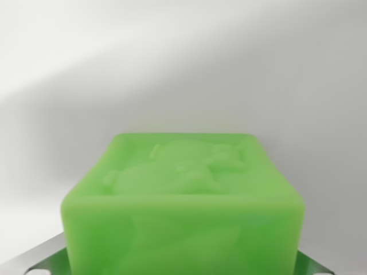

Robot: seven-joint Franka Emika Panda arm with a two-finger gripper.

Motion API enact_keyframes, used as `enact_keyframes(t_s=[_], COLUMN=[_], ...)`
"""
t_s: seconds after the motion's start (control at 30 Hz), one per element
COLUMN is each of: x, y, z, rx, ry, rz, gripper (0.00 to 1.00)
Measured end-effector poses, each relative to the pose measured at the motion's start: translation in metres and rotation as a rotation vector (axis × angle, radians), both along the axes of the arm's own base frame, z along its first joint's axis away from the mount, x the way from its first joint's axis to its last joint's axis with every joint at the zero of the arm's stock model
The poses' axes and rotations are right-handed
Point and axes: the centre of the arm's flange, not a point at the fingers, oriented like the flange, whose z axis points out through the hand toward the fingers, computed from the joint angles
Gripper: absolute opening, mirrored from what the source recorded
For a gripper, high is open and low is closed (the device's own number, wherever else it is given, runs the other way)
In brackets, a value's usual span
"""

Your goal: Stack cube

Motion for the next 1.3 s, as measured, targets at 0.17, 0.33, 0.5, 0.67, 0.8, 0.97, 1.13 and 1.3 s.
enact_keyframes(t_s=[0.17,0.33,0.5,0.67,0.8,0.97,1.13,1.3], x=[0.0,0.0,0.0,0.0,0.001,0.001,0.001,0.002], y=[0.0,0.0,0.0,0.0,0.0,0.0,0.0,0.0], z=[0.0,0.0,0.0,0.003,0.01,0.019,0.032,0.046], rx=[0.0,0.0,0.0,0.0,0.0,0.001,0.002,0.003], ry=[0.0,0.0,0.0,-0.002,-0.005,-0.005,-0.006,-0.007], rz=[0.0,0.0,0.0,0.0,0.0,-0.001,-0.002,-0.002], gripper=[0.0,0.0,0.0,0.0,0.0,0.0,0.0,0.0])
